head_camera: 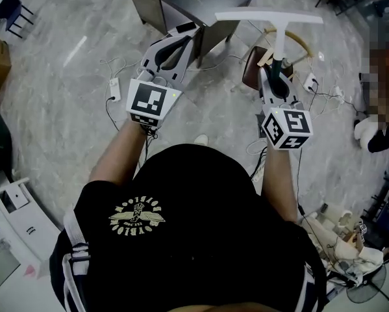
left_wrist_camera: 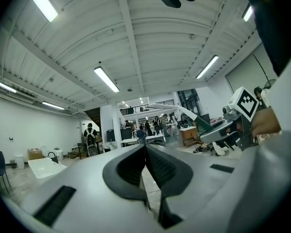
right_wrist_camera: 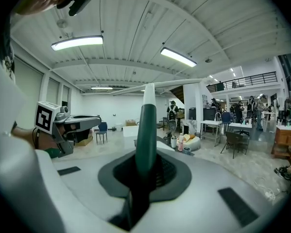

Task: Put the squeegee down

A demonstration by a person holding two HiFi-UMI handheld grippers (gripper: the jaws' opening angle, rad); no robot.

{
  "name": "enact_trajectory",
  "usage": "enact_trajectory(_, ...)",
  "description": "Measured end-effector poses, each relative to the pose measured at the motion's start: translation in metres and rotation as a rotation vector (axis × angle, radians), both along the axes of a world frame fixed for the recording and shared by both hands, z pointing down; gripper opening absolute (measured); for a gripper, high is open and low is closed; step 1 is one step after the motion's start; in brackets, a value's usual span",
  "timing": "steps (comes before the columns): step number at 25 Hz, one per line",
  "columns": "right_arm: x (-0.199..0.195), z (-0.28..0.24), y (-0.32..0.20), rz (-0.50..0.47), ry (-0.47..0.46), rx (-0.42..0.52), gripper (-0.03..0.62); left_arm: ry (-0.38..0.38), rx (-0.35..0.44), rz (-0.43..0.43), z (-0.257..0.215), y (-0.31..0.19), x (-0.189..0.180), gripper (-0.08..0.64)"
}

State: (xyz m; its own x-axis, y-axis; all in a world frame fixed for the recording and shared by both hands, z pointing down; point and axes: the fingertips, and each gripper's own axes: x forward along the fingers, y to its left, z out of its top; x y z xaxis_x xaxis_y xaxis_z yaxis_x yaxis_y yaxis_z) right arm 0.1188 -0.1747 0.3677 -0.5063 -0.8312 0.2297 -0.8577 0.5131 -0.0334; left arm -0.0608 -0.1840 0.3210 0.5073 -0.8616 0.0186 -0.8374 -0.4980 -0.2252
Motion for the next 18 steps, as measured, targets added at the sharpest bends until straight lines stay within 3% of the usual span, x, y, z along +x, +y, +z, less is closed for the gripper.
enact_trajectory(6, -0.002, 0.002, -0.004, -0.019, 0.004, -0.005, 0.049, -0.011, 0.024, -0.023, -0.008, 0.004, -0.008, 0.025)
enact_trajectory(18, -0.006, 0.012, 0.007, -0.043, -0.014, -0.06, 0.049, -0.017, -0.042, -0.082, -0.001, 0.023, -0.034, 0.025)
